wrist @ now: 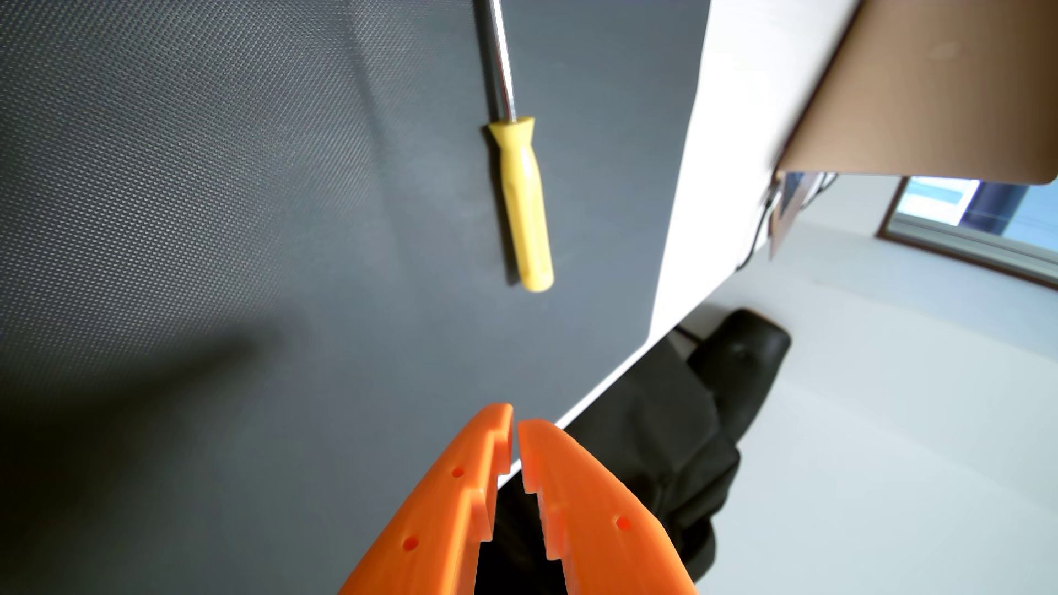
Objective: Grab the yellow screwdriver
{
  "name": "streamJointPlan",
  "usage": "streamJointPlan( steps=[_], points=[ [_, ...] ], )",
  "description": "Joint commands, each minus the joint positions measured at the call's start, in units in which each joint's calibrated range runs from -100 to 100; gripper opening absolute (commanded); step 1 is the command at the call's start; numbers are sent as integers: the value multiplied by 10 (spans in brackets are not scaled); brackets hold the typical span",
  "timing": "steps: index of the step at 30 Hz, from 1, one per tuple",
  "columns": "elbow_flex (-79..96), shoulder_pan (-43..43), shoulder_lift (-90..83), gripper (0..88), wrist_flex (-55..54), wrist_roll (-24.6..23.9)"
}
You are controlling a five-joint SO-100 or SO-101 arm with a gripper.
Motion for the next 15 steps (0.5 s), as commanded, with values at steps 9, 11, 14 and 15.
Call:
streamJointPlan(
  steps=[9,11,14,15],
  points=[
    [-161,-2,255,9,-37,35],
    [-178,-2,302,9,-53,39],
    [-200,-3,364,9,-73,39],
    [-208,-3,382,9,-75,39]
  ],
)
